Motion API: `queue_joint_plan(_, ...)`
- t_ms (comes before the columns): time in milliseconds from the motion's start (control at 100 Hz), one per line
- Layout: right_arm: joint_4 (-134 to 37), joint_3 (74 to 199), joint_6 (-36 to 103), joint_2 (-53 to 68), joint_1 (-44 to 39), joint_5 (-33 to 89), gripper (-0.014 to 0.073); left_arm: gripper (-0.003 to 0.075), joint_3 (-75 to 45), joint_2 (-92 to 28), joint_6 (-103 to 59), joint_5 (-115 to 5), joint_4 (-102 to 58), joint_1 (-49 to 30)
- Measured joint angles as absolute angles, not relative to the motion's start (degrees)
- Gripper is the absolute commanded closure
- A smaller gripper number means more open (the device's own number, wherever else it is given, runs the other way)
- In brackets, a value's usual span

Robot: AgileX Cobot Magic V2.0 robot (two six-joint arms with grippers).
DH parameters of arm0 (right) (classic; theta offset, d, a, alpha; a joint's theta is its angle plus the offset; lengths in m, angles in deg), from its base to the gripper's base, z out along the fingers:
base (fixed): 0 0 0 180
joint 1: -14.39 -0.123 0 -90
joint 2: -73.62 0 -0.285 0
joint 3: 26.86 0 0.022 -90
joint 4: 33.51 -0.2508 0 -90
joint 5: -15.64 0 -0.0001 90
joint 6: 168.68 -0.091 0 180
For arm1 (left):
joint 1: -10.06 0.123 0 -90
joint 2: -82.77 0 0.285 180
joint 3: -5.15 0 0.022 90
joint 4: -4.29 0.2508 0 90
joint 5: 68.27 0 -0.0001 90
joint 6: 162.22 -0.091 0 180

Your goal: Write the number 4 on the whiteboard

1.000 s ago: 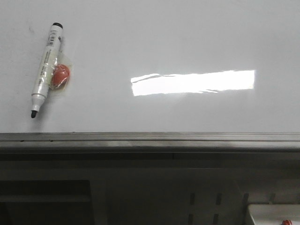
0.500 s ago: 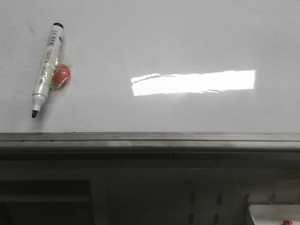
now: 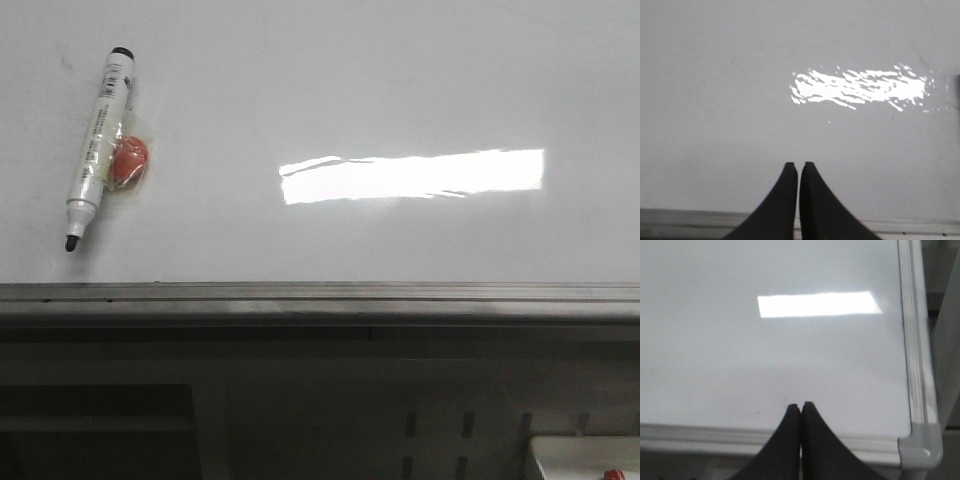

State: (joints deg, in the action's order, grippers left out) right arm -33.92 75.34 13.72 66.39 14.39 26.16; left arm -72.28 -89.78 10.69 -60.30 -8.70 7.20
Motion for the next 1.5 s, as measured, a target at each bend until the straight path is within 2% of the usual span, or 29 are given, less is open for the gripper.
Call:
queue_joint_plan(110,-34.06,75.34,13.72,66.39,14.39,22.59,0.0646,0.0741,-72.28,-89.78,10.69,-60.20,-8.80,7.20)
queue_joint_plan(290,-36.69,75.47,13.72,64.75,14.39,27.00,0.0648,0.0741,-70.20,-84.81,10.69,-57.93,-8.80,7.20)
queue_joint_plan(470,-47.10,79.17,13.72,54.36,13.45,28.70,0.0648,0.0741,-64.49,-76.15,10.69,-56.87,-8.11,7.20)
queue_joint_plan(630,-49.15,84.00,13.72,44.69,12.93,28.33,0.0648,0.0729,-60.63,-70.32,10.69,-58.98,-7.60,7.20)
queue_joint_plan(700,-49.50,84.88,13.72,41.79,12.93,27.05,0.0648,0.0649,-59.69,-68.33,10.69,-59.84,-6.19,7.20)
queue_joint_plan(820,-49.79,84.98,13.72,38.15,12.93,23.82,0.0648,0.0398,-59.26,-65.40,10.69,-61.95,-4.61,7.20)
queue_joint_plan(870,-49.85,84.98,13.72,36.99,12.93,22.03,0.0648,0.0341,-59.26,-64.21,10.69,-63.54,-4.44,7.20)
queue_joint_plan(1090,-49.95,85.01,13.72,35.37,12.93,16.49,0.0648,0.0333,-59.04,-57.71,10.69,-73.89,-5.96,6.43)
queue_joint_plan(1210,-49.95,85.11,13.72,35.37,12.93,16.04,0.0648,0.0331,-59.04,-55.78,10.90,-78.19,-4.93,1.36)
queue_joint_plan(1500,-49.95,85.24,13.72,35.37,12.93,15.05,0.0648,0.0331,-59.00,-52.58,11.01,-84.28,-4.78,-22.88)
